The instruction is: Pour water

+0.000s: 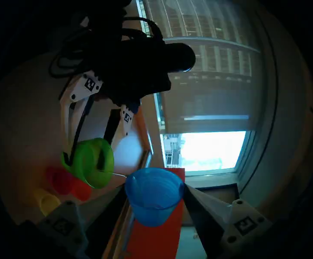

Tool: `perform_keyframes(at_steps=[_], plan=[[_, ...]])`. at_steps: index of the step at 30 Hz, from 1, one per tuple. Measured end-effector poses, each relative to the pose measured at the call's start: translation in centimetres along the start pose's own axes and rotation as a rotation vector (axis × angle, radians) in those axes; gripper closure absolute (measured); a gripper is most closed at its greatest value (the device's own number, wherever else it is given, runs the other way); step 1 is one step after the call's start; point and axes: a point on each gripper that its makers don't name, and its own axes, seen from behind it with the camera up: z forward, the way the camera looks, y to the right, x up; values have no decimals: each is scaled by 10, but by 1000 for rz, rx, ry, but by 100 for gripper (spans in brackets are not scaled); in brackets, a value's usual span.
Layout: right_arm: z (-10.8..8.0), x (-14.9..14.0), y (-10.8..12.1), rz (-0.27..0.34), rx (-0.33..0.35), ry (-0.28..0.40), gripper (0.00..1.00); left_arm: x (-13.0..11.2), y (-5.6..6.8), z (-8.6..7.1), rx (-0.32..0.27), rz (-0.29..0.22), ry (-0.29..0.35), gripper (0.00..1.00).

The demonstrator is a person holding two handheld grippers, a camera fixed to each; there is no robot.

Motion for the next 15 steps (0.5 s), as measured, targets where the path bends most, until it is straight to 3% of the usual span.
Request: perform_keyframes(at_steps=[15], plan=[[-1,-2,1,-34,-8,-5,8,0,1,1,-3,1,-1,17]])
